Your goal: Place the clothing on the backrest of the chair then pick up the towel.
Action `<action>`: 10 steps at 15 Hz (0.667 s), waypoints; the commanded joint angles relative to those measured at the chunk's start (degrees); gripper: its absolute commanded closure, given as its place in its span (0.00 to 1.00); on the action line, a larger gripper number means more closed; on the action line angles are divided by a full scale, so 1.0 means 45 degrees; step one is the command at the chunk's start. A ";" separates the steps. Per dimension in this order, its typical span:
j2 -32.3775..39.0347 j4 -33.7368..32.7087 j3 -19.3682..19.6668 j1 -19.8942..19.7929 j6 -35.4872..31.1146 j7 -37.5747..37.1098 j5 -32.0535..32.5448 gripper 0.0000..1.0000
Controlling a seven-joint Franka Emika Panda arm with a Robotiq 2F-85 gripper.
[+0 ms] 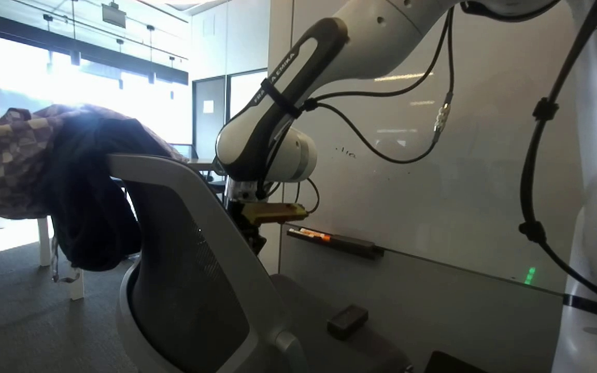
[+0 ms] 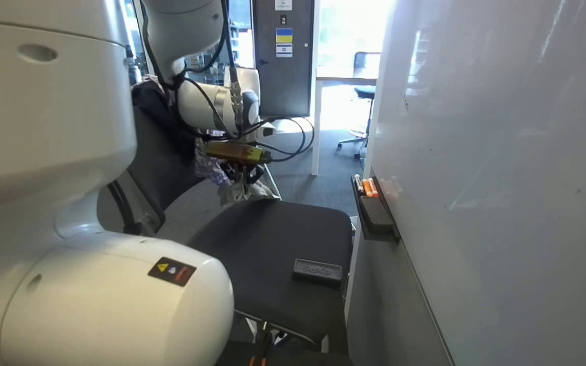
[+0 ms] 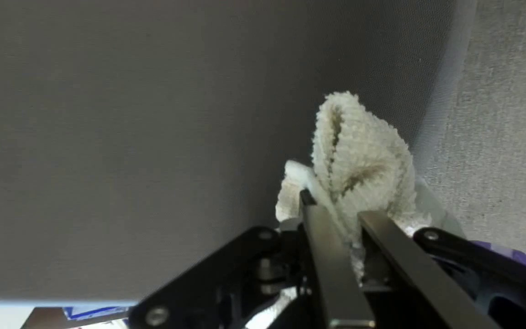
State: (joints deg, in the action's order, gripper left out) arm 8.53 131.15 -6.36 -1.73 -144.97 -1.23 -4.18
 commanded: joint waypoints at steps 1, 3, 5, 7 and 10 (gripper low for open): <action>-0.2306 0.0102 0.0627 0.0965 0.1985 -0.2497 0.2909 0.91; -0.3188 -0.0399 0.0380 0.1051 0.3767 -0.3421 0.4442 0.91; -0.3708 -0.0900 0.0049 0.1076 0.5382 -0.3949 0.5120 0.92; -0.4053 -0.1317 -0.0213 0.1111 0.6757 -0.4253 0.5303 0.92; -0.4338 -0.1574 -0.0340 0.1222 0.7419 -0.3669 0.4724 0.92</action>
State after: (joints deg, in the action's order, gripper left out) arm -10.07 125.83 -7.46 3.10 -114.21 -18.43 17.85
